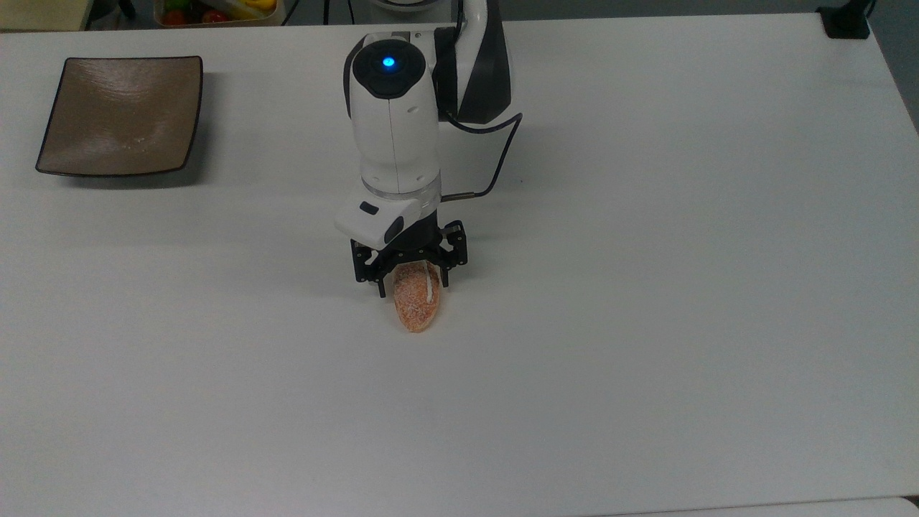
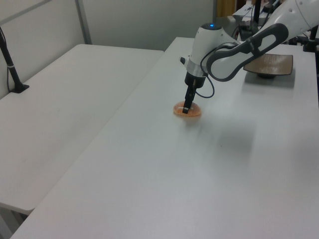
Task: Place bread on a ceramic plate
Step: 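Lower the gripper around the bread roll and close on it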
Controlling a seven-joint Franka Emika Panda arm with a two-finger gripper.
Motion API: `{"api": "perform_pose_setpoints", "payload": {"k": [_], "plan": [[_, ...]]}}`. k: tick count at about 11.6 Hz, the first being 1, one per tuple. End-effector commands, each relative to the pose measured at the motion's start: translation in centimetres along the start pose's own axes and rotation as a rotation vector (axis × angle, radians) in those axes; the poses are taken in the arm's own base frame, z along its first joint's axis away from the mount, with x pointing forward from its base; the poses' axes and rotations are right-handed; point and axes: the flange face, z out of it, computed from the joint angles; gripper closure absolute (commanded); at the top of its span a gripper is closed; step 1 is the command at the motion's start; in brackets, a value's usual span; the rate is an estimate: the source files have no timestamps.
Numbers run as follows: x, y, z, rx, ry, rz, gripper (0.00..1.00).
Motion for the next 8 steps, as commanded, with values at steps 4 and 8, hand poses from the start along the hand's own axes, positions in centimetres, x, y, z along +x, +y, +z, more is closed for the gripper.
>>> {"api": "perform_pose_setpoints", "payload": {"k": [4, 8], "plan": [[0.2, -0.6, 0.3, -0.019, 0.002, -0.035, 0.69], [0.2, -0.7, -1.8, -0.011, -0.025, -0.031, 0.8]]}}
